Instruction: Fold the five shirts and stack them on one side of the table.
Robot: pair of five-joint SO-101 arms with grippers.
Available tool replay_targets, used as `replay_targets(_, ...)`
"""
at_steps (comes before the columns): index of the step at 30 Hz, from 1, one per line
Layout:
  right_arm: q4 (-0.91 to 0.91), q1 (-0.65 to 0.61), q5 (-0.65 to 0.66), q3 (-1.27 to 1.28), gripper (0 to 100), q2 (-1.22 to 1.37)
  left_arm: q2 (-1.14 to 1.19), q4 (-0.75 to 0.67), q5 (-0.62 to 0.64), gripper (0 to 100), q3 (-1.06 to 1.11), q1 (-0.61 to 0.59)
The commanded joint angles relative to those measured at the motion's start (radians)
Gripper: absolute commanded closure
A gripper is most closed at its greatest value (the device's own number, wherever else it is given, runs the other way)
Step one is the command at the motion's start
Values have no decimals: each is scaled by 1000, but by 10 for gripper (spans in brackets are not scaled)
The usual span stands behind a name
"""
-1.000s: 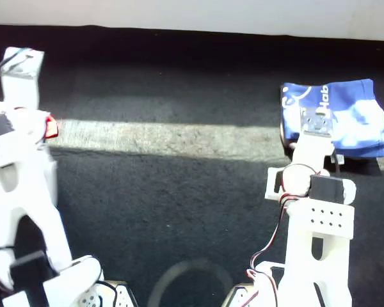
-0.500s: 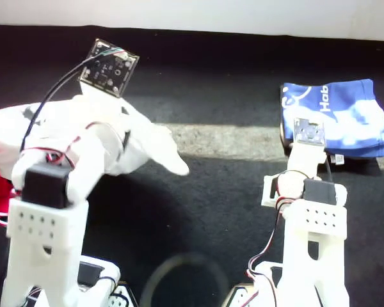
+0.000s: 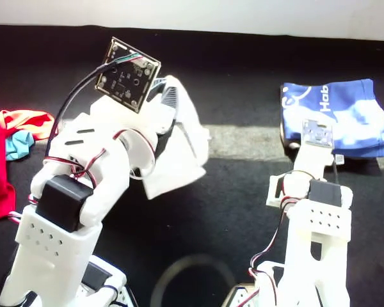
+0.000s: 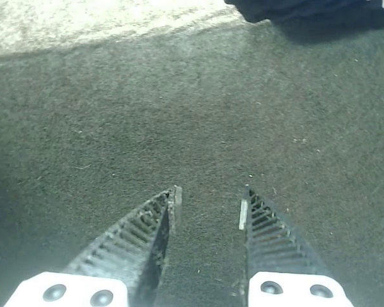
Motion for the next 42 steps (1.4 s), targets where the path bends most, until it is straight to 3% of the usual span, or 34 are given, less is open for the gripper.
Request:
replay_targets(1,-13,27,-9,-1,844,-13,-24,-83,8,991,-42,61)
replay_targets(5,-13,25,-9,1,844,-12,-28,-158,8,991,-42,125)
replay_targets(9,-13,25,-9,1,844,-12,-25,-117,8,991,13,81)
replay_targets(13,-13,25,-9,-2,844,-15,-30,-17,5,991,251,-136)
replay_targets(17,-13,21,-9,-7,844,-15,-30,-11,2,991,496,-437)
replay_targets(22,-15,-21,-3,-10,841,-13,-30,-114,-14,991,722,-723)
replay_targets(24,-15,-71,-3,-10,841,-12,-27,-149,-94,991,803,-783)
replay_targets(31,-15,-208,-3,-10,840,-12,-30,-195,-387,966,951,-877)
replay_targets(38,-13,-209,-3,-5,840,-12,-30,-190,-419,779,814,-958)
replay_targets(42,-13,-209,-3,-1,840,-12,-31,-51,-417,780,697,-852)
